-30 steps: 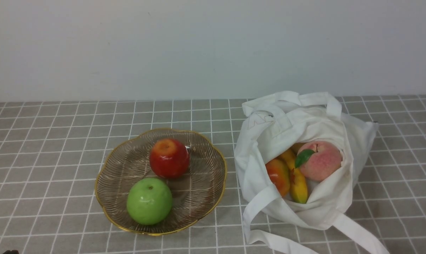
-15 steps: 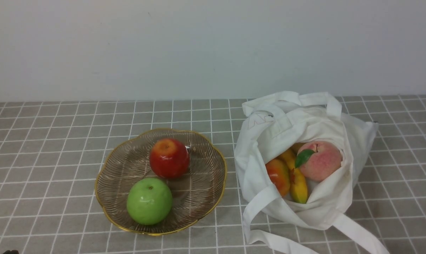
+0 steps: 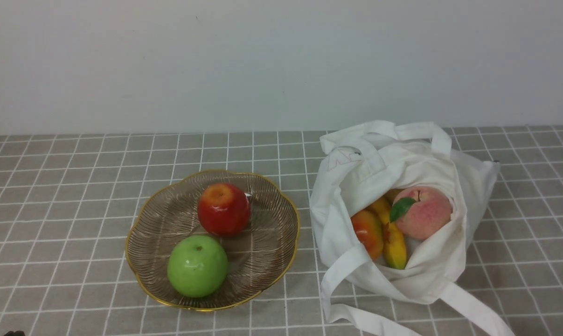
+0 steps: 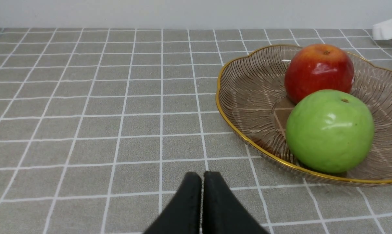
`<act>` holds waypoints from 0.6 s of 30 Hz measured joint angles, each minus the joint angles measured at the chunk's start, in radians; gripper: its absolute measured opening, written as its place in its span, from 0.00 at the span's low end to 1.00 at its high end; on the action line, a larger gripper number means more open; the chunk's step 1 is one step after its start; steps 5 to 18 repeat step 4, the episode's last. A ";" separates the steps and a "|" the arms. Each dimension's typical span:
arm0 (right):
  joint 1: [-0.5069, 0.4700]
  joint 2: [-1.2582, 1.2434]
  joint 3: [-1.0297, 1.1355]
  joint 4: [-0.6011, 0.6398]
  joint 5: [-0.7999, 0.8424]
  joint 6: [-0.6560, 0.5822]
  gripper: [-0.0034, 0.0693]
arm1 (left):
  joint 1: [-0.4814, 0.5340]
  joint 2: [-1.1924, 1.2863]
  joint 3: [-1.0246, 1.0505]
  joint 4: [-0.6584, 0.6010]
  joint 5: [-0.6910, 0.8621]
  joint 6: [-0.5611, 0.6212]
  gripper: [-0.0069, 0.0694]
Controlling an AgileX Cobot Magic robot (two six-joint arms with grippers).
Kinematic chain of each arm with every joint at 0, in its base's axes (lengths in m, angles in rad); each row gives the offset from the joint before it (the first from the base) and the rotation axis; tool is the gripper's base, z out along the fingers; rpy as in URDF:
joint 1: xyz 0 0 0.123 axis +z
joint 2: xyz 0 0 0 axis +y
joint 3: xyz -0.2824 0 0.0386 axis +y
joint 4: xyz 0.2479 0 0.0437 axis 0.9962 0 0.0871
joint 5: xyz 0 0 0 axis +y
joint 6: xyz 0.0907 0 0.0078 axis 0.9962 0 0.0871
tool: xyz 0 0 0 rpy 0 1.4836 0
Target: Take the fruit out of the bag on the grey coffee tablecloth and place them on the plate.
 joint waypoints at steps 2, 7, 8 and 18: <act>0.000 0.000 0.000 0.000 0.000 0.000 0.03 | 0.000 0.000 0.000 0.000 0.000 0.000 0.08; 0.000 0.000 0.000 0.000 0.000 0.000 0.03 | 0.000 0.000 0.000 0.000 0.000 0.000 0.08; 0.000 0.000 0.000 0.000 0.000 0.000 0.03 | 0.000 0.000 0.000 0.000 0.000 0.000 0.08; 0.000 0.000 0.000 0.000 0.000 0.000 0.03 | 0.000 0.000 0.000 0.000 0.000 0.000 0.08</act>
